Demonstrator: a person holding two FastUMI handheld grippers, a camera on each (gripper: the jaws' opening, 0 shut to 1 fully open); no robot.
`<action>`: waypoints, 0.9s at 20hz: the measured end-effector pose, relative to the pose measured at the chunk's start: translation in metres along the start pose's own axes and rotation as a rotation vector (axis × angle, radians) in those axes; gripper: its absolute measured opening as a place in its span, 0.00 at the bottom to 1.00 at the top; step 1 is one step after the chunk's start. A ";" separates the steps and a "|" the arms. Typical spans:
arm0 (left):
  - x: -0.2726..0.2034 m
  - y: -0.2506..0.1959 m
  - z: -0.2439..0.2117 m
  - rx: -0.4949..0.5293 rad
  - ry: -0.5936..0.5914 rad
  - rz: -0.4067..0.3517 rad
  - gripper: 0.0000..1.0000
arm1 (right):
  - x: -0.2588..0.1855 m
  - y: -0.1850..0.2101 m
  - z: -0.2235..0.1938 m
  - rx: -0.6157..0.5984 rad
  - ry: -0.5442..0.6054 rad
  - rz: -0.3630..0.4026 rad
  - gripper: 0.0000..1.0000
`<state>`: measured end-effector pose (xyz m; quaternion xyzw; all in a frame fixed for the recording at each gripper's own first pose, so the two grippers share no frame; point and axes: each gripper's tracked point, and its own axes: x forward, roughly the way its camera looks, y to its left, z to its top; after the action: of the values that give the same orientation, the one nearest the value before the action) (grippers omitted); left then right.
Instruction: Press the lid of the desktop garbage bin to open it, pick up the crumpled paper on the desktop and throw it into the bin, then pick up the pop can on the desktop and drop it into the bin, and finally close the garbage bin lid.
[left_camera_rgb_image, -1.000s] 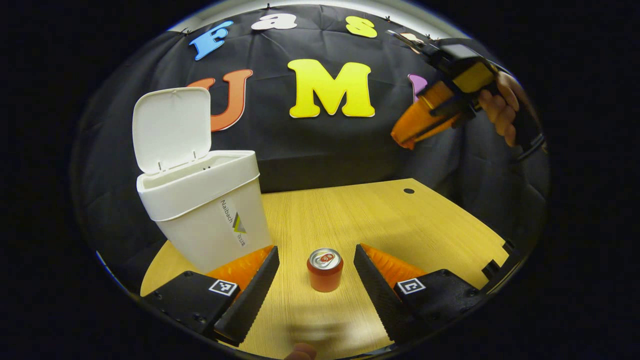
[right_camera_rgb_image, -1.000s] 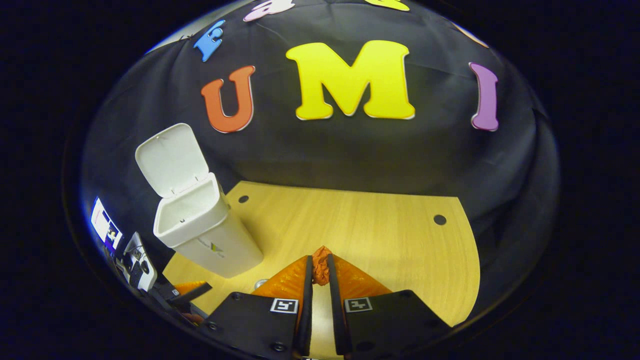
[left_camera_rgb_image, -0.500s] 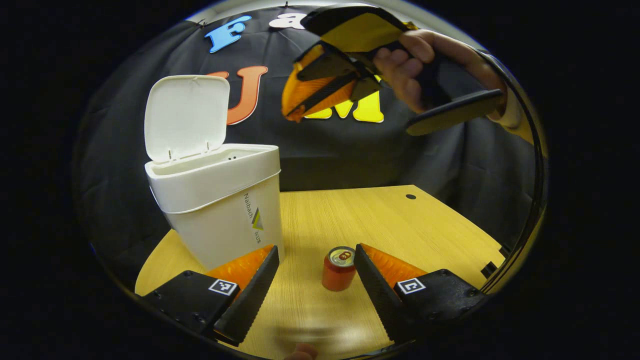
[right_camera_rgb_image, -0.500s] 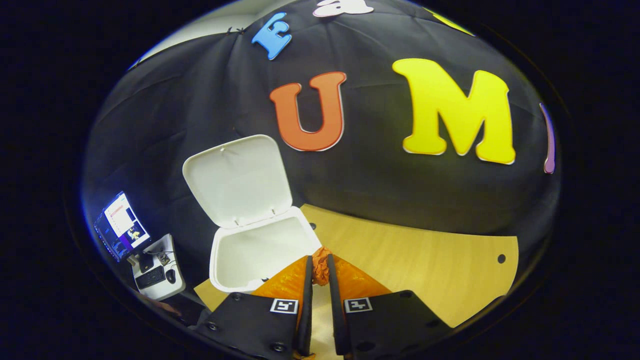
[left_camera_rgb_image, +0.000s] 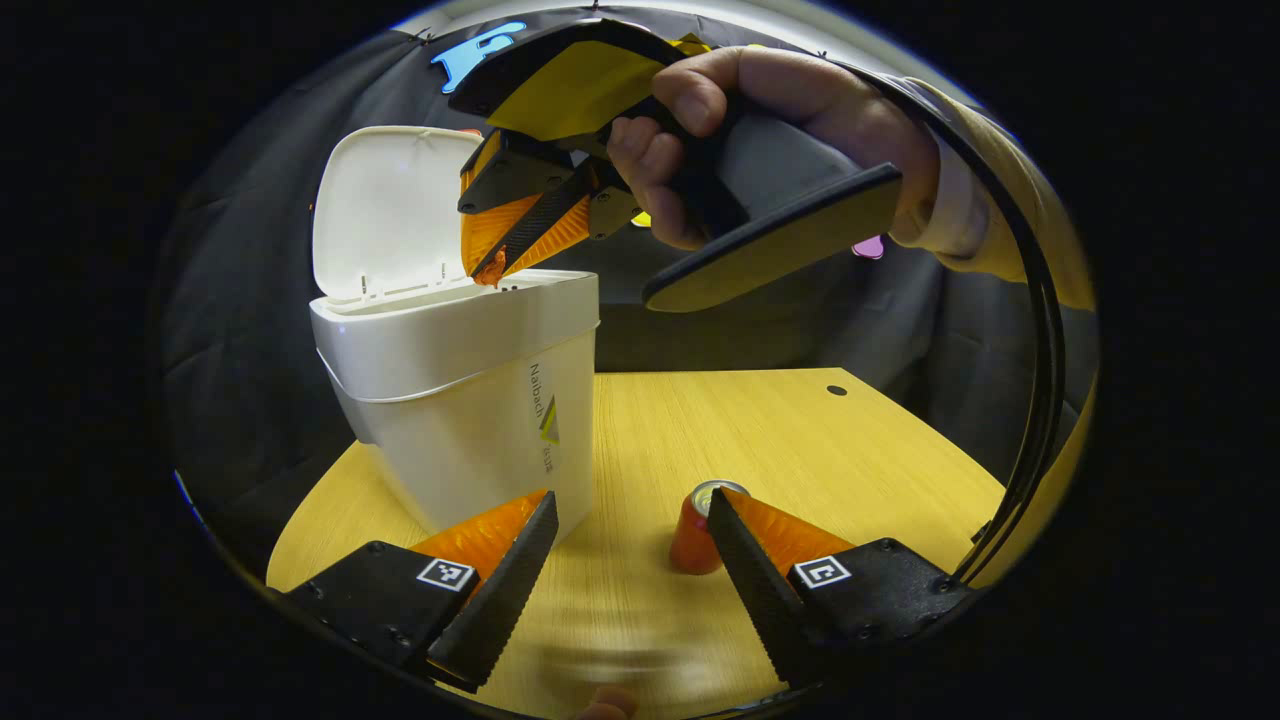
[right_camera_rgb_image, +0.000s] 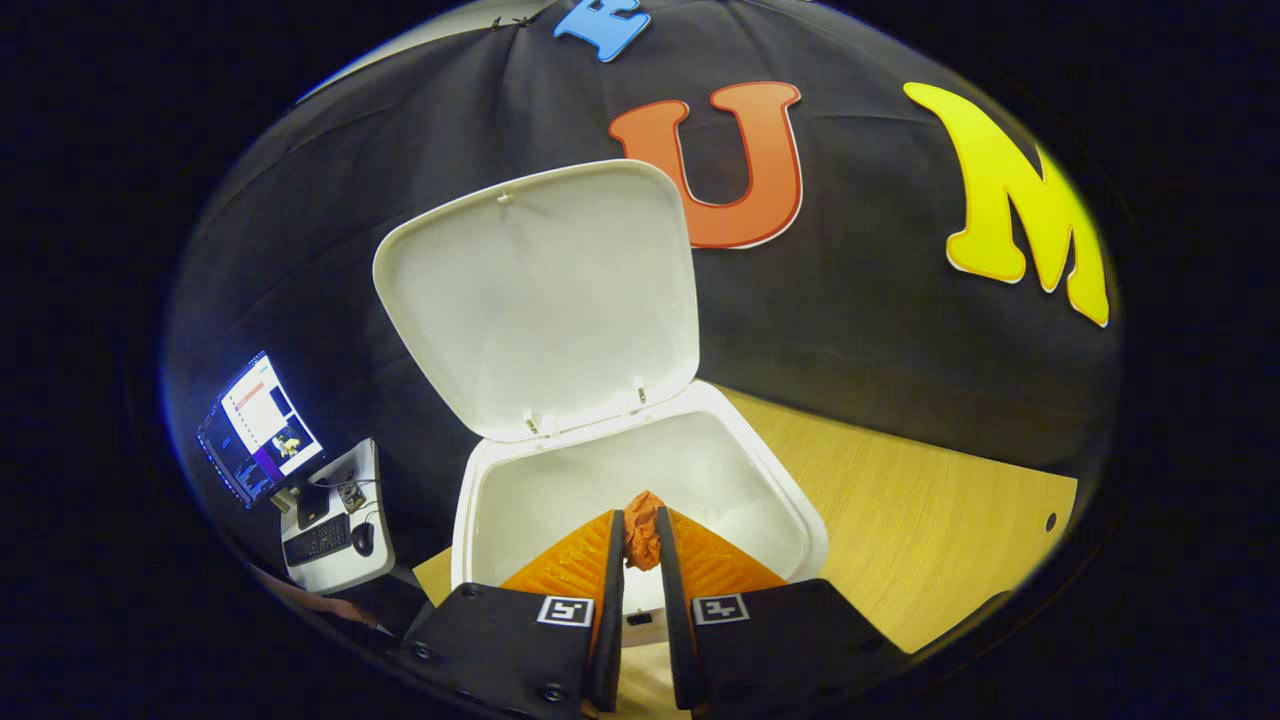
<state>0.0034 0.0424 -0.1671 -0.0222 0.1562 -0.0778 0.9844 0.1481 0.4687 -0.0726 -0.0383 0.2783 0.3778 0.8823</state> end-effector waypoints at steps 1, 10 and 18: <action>-0.001 0.001 -0.001 0.002 -0.001 -0.001 1.00 | 0.002 0.000 0.000 -0.004 0.005 -0.003 0.22; 0.003 -0.003 -0.004 0.006 0.013 -0.022 1.00 | -0.017 -0.003 0.002 0.045 -0.011 0.024 0.82; 0.015 -0.018 -0.005 0.008 0.018 -0.037 1.00 | -0.096 -0.036 0.024 0.023 -0.146 -0.006 0.89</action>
<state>0.0130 0.0221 -0.1753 -0.0203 0.1643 -0.0971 0.9814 0.1304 0.3874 -0.0080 -0.0011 0.2173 0.3737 0.9017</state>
